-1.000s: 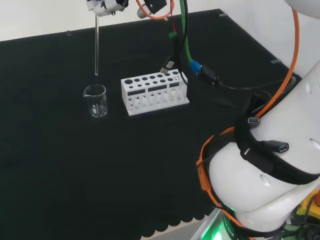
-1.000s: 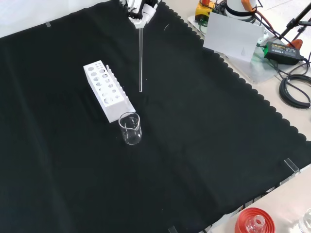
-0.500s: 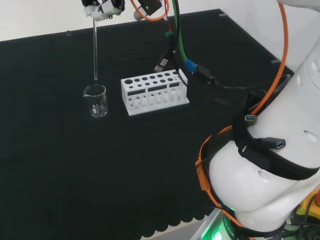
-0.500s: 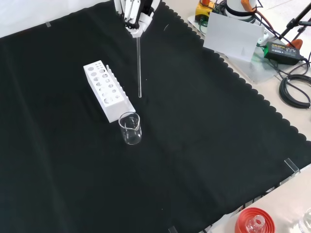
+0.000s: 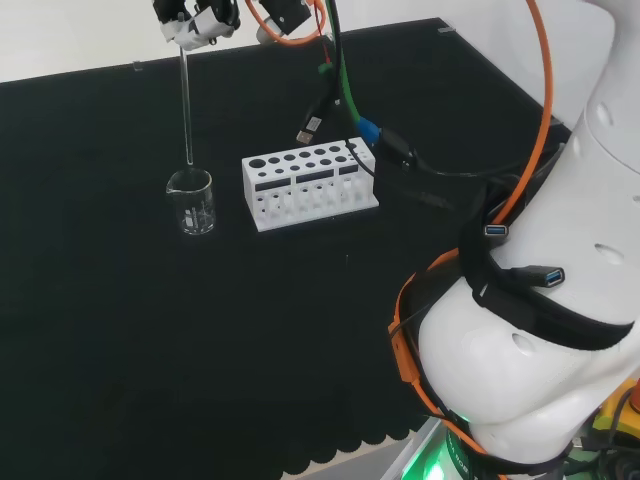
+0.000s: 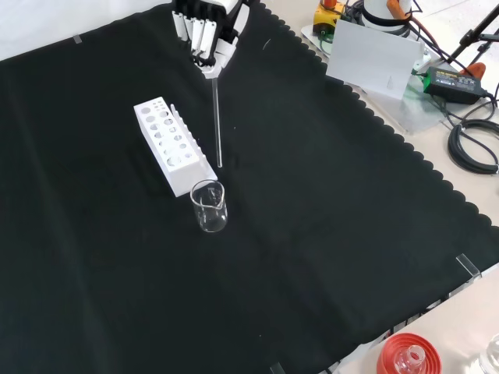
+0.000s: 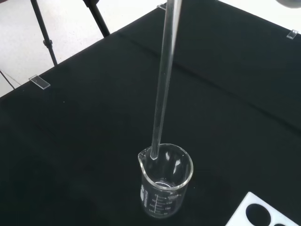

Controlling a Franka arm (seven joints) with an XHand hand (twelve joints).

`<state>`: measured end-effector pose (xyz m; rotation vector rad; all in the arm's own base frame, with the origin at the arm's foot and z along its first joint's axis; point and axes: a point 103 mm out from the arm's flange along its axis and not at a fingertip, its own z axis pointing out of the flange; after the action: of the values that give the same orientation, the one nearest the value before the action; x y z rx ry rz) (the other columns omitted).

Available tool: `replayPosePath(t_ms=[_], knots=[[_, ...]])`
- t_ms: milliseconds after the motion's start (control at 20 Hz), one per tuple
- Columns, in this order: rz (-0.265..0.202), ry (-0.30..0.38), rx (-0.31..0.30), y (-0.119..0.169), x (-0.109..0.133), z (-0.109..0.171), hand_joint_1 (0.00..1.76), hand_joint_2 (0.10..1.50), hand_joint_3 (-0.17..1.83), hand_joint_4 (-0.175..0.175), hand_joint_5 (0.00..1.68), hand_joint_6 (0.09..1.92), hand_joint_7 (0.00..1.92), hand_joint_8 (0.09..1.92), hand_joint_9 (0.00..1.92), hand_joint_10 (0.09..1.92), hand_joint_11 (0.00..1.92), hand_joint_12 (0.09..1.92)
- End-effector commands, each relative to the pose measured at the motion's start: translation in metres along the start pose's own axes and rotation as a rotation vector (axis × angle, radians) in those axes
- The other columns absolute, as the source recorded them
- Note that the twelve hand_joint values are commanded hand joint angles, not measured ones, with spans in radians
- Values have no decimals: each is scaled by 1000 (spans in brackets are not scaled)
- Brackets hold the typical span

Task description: Stir in the beaker to the left of the white test tube rack with the glass rod.

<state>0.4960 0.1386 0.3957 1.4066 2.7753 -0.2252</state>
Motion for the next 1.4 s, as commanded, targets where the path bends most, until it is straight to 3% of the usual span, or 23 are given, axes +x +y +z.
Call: replayPosePath(t_ms=[50, 300, 450, 700, 1400], knots=[[-12, 11, 15, 10, -5, 8, 1291, 1136, -175, -175, 1084, 846, 1130, 865, 1653, 599, 1571, 713], [-22, 4, 32, 24, -23, 37, 1292, 1136, -175, -175, 1085, 844, 1131, 863, 1654, 597, 1572, 713], [-39, 18, 3, 38, -26, 35, 1292, 1136, -175, -175, 1085, 843, 1131, 862, 1655, 597, 1573, 713], [-22, 18, 49, 46, -30, 47, 1292, 1135, -175, -175, 1086, 842, 1132, 861, 1656, 595, 1574, 713], [-14, 35, 57, 45, -37, 46, 1292, 1135, -175, -175, 1087, 839, 1134, 858, 1659, 591, 1576, 714]])
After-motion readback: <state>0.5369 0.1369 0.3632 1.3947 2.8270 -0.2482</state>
